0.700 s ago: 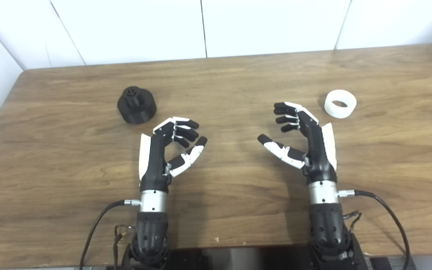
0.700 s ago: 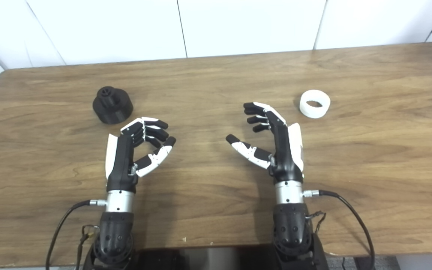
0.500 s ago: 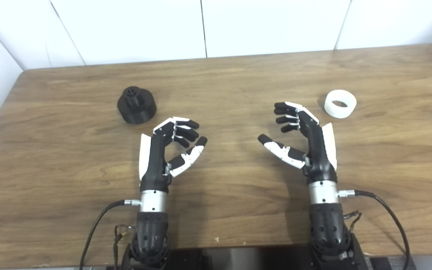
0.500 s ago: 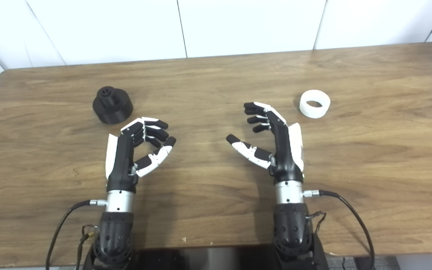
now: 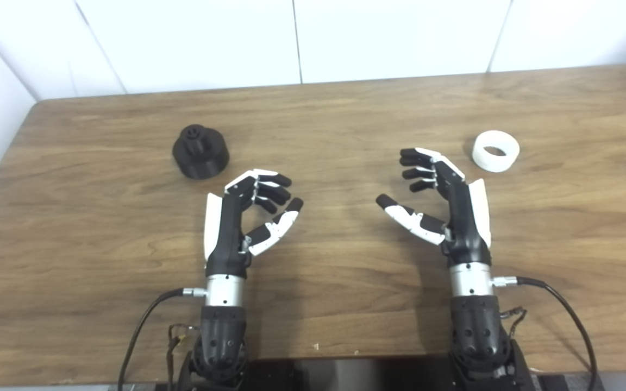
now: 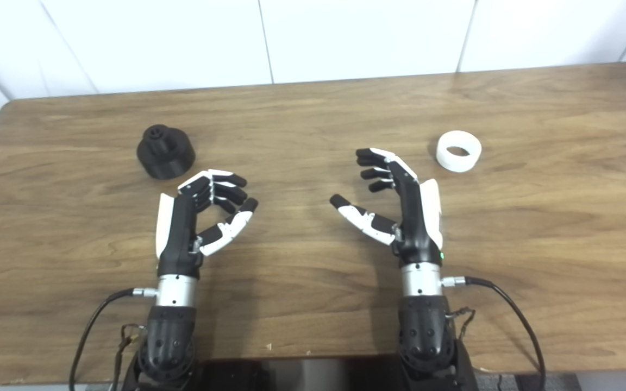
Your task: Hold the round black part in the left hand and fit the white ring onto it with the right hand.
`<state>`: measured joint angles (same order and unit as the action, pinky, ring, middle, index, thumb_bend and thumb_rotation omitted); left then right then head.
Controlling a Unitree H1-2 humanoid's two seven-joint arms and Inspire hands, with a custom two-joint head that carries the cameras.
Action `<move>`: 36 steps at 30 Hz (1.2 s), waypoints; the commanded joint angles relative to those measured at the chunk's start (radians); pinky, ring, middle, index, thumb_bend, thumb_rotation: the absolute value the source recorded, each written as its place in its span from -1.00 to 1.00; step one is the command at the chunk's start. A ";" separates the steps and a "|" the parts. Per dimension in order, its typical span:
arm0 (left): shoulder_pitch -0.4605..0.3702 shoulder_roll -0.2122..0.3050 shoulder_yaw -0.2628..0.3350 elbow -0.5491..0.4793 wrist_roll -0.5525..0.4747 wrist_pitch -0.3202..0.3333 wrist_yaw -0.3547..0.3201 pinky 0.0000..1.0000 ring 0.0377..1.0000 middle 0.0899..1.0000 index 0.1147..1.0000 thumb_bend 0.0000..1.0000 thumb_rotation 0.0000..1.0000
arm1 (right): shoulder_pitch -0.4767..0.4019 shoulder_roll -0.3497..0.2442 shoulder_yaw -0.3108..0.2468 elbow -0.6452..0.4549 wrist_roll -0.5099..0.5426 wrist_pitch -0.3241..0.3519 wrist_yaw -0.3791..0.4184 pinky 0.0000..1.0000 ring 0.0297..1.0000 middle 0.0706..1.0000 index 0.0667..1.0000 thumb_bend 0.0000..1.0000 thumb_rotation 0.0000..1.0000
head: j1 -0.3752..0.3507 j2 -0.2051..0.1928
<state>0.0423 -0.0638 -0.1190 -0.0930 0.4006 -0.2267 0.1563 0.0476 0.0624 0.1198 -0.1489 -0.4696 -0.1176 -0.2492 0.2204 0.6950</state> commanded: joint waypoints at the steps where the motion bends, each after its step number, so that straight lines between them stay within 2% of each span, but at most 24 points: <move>1: -0.014 -0.024 -0.023 0.003 0.041 -0.033 0.030 -0.26 -0.12 -0.15 -0.08 0.02 -1.00 | 0.031 -0.026 -0.021 -0.011 0.034 -0.043 0.000 0.06 0.25 0.34 0.35 0.43 -0.56 | 0.016 -0.004; 4: -0.018 -0.042 -0.038 0.025 0.067 -0.038 0.055 -0.25 -0.11 -0.15 -0.08 0.02 -1.00 | 0.029 -0.052 -0.038 0.009 0.056 -0.077 0.002 0.04 0.23 0.34 0.36 0.42 -0.56 | 0.082 -0.027; 7: -0.020 -0.055 -0.046 0.041 0.080 -0.039 0.072 -0.25 -0.10 -0.15 -0.09 0.02 -1.00 | 0.025 -0.068 -0.051 0.027 0.069 -0.100 0.008 0.03 0.23 0.35 0.36 0.40 -0.57 | 0.102 -0.038; 26: -0.035 -0.046 -0.038 0.034 0.097 -0.008 0.093 -0.25 -0.08 -0.13 -0.13 0.03 -1.00 | 0.013 -0.070 -0.061 0.060 0.095 -0.134 0.013 0.03 0.21 0.33 0.34 0.45 -0.60 | 0.101 -0.040; 28: -0.041 -0.036 -0.031 0.031 0.106 -0.002 0.095 -0.20 -0.01 -0.09 -0.15 0.03 -1.00 | 0.012 -0.069 -0.060 0.061 0.090 -0.134 0.011 0.03 0.21 0.32 0.34 0.44 -0.60 | 0.102 -0.040; 32: -0.053 -0.008 -0.018 0.023 0.135 0.003 0.096 0.17 0.42 0.40 -0.14 0.00 -0.87 | 0.010 -0.066 -0.060 0.064 0.089 -0.131 0.010 0.03 0.21 0.33 0.34 0.45 -0.60 | 0.100 -0.042; 34: -0.061 0.005 -0.007 0.008 0.155 0.023 0.094 0.29 0.52 0.51 -0.14 0.00 -0.85 | 0.010 -0.067 -0.059 0.065 0.090 -0.134 0.010 0.03 0.21 0.33 0.34 0.44 -0.62 | 0.098 -0.041; 36: -0.067 0.019 0.001 -0.006 0.168 0.043 0.085 0.31 0.54 0.54 -0.13 0.00 -0.85 | 0.010 -0.067 -0.059 0.064 0.091 -0.135 0.011 0.03 0.21 0.33 0.34 0.44 -0.62 | 0.098 -0.041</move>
<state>0.0071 -0.0584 -0.1261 -0.0568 0.5461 -0.1942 0.2325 0.0312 0.0083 0.0657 -0.1281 -0.3767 -0.2206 -0.2360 0.3175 0.6535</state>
